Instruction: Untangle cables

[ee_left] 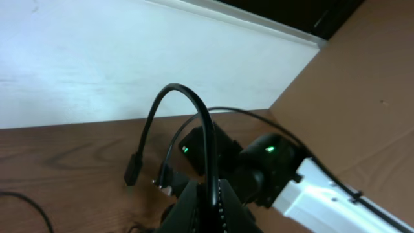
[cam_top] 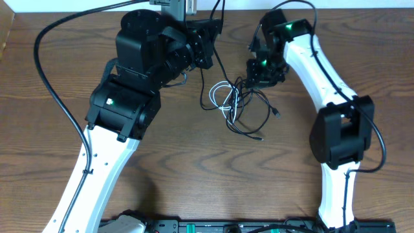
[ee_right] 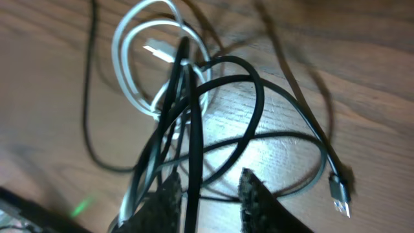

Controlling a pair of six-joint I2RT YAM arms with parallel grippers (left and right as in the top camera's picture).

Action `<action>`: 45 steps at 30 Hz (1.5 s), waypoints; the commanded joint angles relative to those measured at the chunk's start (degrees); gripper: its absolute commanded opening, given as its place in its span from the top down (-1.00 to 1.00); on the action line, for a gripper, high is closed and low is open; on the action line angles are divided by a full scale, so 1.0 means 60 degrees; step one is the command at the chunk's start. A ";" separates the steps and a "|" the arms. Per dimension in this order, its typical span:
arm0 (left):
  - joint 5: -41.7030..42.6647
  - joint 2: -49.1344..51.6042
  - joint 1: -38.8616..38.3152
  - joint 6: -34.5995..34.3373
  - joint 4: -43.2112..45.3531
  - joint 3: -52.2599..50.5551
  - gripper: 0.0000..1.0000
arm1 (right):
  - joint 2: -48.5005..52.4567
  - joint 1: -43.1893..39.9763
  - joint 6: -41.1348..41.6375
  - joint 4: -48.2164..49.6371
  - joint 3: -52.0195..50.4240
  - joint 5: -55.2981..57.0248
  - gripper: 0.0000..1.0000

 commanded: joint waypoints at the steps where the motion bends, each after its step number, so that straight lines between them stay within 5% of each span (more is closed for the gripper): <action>1: -0.0066 -0.0113 0.0259 -0.0051 -0.0047 0.0273 0.85 | 0.0616 0.0189 0.0219 0.0040 0.0029 0.0270 0.59; 6: -0.0095 -0.0117 0.0947 0.0124 -0.0430 0.0273 0.85 | 0.0933 0.0000 0.0736 -0.0069 0.0029 0.2200 0.98; 20: -0.2732 -0.0113 0.4768 0.1056 -0.3162 0.0270 0.85 | 0.0372 -0.1749 0.1366 -0.1457 0.3206 0.7096 0.98; 29: -0.2849 0.0306 0.6626 0.1064 -0.3548 0.0262 0.85 | 0.0372 -0.1716 0.1825 -0.2113 0.4550 1.0550 0.98; 38: -0.2758 0.1577 0.6721 0.1854 -0.4736 0.0262 0.79 | 0.0372 -0.1446 0.1111 -0.1963 0.4685 0.8473 0.98; 45: -0.0142 0.1832 0.5996 0.3796 -0.5319 0.0262 0.02 | 0.0375 -0.1184 -0.0849 -0.1632 0.4685 0.3311 0.98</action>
